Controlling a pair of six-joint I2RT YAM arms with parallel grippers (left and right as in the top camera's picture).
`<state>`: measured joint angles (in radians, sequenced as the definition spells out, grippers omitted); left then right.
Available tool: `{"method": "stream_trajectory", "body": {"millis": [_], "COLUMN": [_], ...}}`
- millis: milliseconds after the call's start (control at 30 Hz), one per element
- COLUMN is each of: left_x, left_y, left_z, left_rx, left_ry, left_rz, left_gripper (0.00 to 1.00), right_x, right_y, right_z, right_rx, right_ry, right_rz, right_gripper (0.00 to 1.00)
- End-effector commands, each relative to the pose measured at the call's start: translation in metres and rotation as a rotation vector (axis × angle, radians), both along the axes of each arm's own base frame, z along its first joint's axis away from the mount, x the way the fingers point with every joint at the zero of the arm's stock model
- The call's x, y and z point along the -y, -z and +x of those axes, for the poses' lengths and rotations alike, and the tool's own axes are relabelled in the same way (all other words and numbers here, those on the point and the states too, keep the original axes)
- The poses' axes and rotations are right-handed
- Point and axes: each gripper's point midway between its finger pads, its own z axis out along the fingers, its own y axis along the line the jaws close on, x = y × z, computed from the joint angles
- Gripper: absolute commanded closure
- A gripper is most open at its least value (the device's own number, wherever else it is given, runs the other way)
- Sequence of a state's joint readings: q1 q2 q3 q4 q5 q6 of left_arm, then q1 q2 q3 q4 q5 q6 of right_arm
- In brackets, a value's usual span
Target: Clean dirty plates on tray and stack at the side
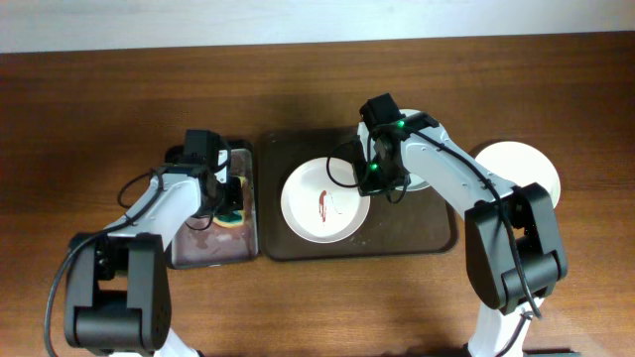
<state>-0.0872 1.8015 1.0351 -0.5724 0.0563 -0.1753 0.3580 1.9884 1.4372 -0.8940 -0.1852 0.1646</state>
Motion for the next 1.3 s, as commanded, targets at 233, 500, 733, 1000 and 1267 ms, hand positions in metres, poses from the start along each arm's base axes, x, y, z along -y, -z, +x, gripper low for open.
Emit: {"method": "stream_trajectory", "body": {"millis": [233, 500, 733, 1000, 1267], "left_x": [-0.006, -0.034, -0.047, -0.038, -0.038], "left_y": [-0.078, -0.147, -0.207, -0.215, -0.215], "left_z": [0.016, 0.027, 0.019, 0.016, 0.016], "left_rx": [0.177, 0.408, 0.586, 0.611, 0.611], "left_ry": [-0.01, -0.082, -0.145, -0.132, -0.13], "left_rz": [0.024, 0.157, 0.329, 0.404, 0.403], "left_gripper": [1.0, 1.0, 1.0, 1.0, 1.0], "right_x": [0.0, 0.0, 0.0, 0.0, 0.0], "right_y": [-0.005, -0.005, -0.005, -0.005, -0.005], "right_z": [-0.003, -0.003, -0.002, -0.002, -0.002], "right_rx": [0.001, 0.001, 0.002, 0.002, 0.005], "right_ry": [0.0, 0.0, 0.0, 0.0, 0.0], "right_rz": [0.003, 0.003, 0.003, 0.003, 0.004], "right_gripper": [0.96, 0.96, 0.96, 0.96, 0.96]}}
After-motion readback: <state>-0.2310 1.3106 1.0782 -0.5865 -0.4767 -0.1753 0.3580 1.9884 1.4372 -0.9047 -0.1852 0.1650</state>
